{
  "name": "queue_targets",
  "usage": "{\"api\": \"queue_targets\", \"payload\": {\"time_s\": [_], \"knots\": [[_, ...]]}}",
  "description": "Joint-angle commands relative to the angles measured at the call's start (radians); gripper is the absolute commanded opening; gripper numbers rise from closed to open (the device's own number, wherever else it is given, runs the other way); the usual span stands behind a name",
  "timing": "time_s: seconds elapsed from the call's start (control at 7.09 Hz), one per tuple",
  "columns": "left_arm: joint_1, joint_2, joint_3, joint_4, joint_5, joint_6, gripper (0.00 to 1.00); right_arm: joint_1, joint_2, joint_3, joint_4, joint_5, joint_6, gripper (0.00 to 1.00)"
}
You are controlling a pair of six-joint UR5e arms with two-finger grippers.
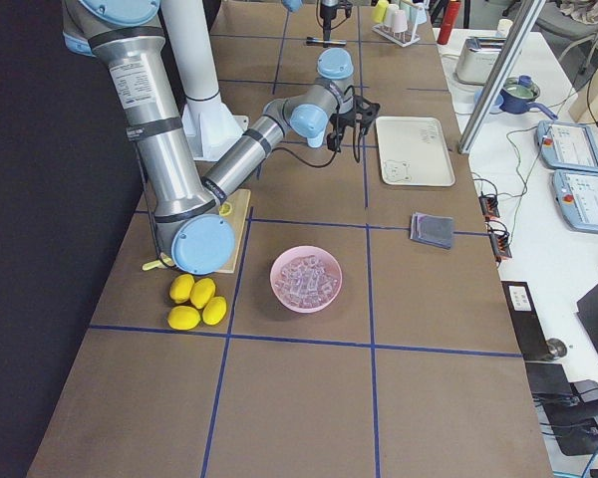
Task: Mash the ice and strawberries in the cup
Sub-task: 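Grasp the red strawberry with the left gripper while the right arm withdraws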
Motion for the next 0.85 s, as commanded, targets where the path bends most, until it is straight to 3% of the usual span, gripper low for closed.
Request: {"api": "queue_targets", "payload": {"time_s": [0.0,0.42,0.7], "knots": [[0.084,-0.013,0.037,-0.042,0.075,-0.041,1.00,0.004,-0.008,-0.001,-0.001,0.001,-0.010,1.00],[0.087,-0.014,0.057,-0.045,0.076,-0.040,0.97,0.004,-0.010,-0.001,-0.001,-0.002,-0.010,1.00],[0.087,-0.015,0.072,-0.052,0.076,-0.038,0.86,0.002,-0.010,-0.001,-0.001,-0.008,-0.010,1.00]]}}
